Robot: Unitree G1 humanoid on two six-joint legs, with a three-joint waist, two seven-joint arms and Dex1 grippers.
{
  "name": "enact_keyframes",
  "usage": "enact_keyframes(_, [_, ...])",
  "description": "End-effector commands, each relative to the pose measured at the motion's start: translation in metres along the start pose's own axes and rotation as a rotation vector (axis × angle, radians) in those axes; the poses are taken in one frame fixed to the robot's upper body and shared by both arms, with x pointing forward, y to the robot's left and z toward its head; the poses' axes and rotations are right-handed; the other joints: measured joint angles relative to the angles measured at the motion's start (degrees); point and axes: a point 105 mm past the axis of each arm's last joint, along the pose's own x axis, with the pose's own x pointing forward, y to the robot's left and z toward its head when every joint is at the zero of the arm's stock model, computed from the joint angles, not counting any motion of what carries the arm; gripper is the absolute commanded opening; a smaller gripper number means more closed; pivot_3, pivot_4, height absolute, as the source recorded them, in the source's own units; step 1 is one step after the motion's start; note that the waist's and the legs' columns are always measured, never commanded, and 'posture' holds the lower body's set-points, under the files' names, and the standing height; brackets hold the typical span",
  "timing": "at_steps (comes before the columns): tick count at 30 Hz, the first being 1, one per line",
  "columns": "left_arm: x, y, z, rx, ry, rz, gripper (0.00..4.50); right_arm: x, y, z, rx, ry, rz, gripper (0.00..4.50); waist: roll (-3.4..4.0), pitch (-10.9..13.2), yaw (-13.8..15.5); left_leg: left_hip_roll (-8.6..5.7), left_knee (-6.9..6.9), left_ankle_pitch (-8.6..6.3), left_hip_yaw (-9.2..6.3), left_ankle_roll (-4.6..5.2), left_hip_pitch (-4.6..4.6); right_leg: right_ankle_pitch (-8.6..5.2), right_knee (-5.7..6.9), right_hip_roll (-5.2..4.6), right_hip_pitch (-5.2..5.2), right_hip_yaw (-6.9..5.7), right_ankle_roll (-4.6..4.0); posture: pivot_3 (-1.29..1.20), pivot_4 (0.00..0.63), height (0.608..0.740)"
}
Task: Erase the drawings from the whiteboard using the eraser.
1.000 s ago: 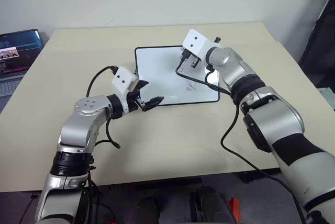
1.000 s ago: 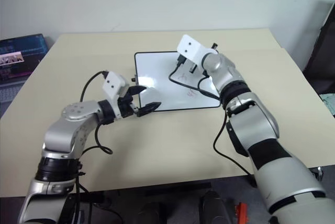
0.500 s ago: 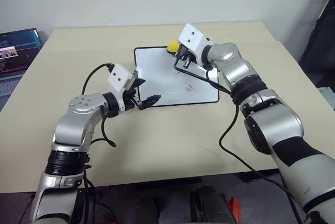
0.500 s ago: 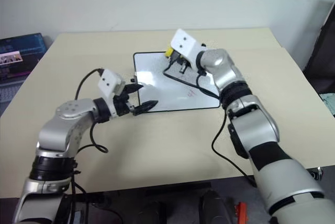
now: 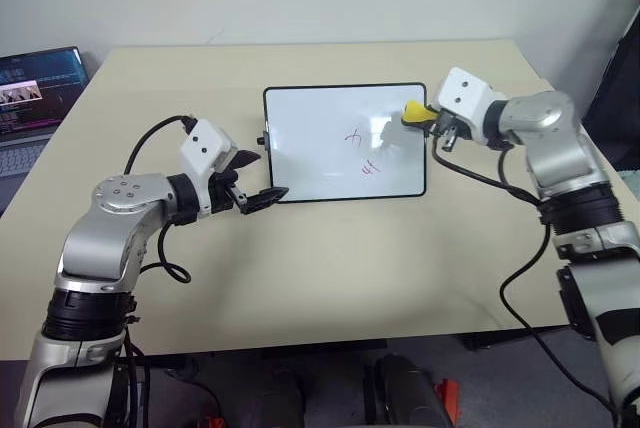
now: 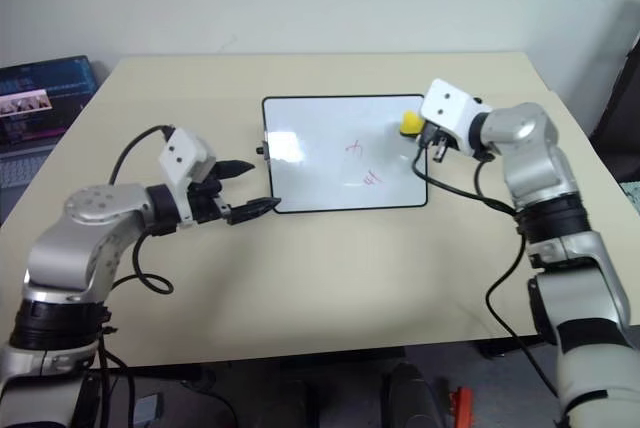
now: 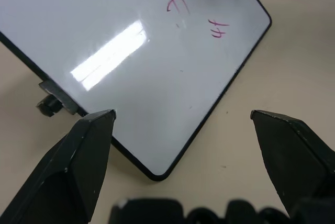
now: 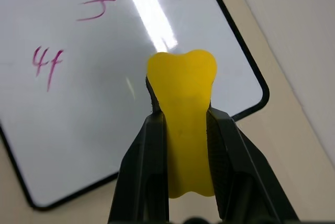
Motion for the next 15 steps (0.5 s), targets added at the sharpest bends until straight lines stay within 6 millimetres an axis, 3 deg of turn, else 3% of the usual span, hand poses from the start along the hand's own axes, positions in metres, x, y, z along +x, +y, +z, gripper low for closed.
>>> enact_keyframes(1, [-0.0083,-0.0013,0.0155,0.060,-0.018,-0.017,4.50,-0.0159,-0.0059,0.0064,-0.042,-0.003,-0.001,0.67,-0.01,0.01,0.12,0.00,0.01,0.00,0.00,0.00,-0.01,0.00,0.00,0.00,0.00,0.00,0.00,0.00,0.150,0.740])
enact_keyframes(15, [-0.0130,-0.0039,0.0234,0.084,-0.018,-0.019,4.50,-0.0168,-0.0119,0.0039,-0.056,0.019,0.008,0.67,-0.03,0.02,0.18,0.00,0.03,0.00,0.01,0.00,-0.03,0.00,0.00,0.00,-0.01,-0.01,-0.01,0.00,0.150,0.740])
